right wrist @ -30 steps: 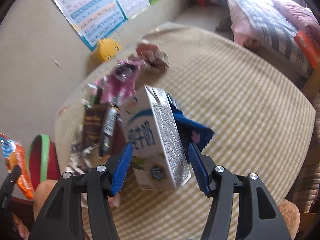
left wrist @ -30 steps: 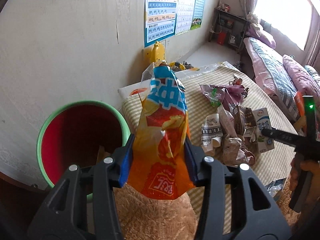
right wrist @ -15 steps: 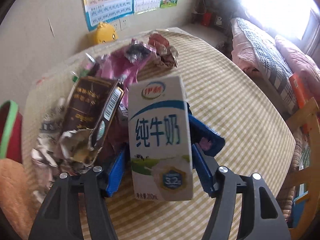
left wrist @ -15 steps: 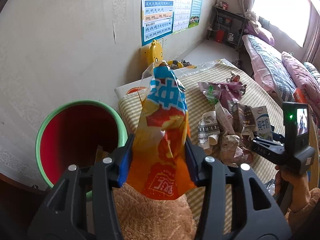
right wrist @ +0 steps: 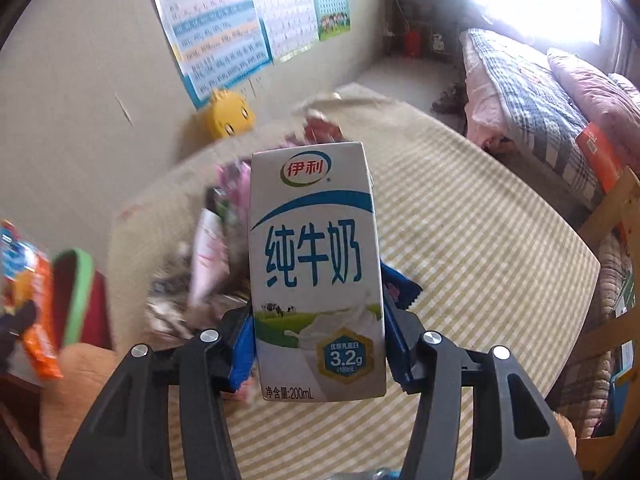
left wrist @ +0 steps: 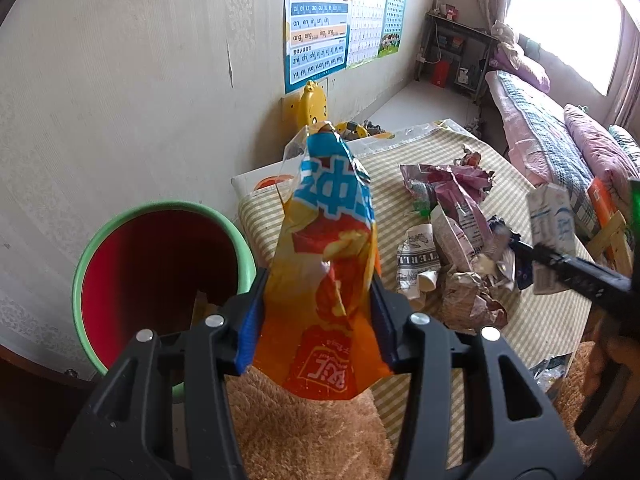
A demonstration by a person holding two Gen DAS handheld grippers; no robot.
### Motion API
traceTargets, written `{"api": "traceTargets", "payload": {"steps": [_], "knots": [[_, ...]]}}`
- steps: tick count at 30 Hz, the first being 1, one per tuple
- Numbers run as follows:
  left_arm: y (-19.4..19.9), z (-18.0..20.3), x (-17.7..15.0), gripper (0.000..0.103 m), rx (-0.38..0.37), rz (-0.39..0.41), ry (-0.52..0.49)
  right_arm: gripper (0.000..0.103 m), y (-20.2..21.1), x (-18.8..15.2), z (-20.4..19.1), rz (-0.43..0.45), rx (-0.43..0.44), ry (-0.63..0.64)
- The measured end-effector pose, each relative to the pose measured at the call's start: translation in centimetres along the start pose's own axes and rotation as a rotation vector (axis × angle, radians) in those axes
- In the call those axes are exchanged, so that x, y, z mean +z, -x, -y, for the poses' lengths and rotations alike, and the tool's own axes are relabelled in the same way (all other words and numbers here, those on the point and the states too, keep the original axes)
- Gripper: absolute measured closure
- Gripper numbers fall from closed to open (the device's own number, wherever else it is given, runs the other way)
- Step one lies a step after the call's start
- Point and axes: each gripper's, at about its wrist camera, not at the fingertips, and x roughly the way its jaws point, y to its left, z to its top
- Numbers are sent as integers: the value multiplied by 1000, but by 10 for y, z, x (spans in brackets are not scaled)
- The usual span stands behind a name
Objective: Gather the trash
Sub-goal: 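Carry the orange snack bag over the red bucket with the left gripper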
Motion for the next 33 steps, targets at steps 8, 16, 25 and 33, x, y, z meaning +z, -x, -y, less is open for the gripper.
{"api": "traceTargets", "payload": {"steps": [8,16,25,33], "knots": [[18,-7,4,57,13,52,9,52,46,7,-42,73,105,47],[28,-23,5,57,36,83,39,52,59,3,-83,74,154,124],[27,-52,-1,57,60,83,95,52,57,-3,-120,36,193,177],[21,-75,-6,57,106,69,128,51,57,-12,-156,14,246,241]]}}
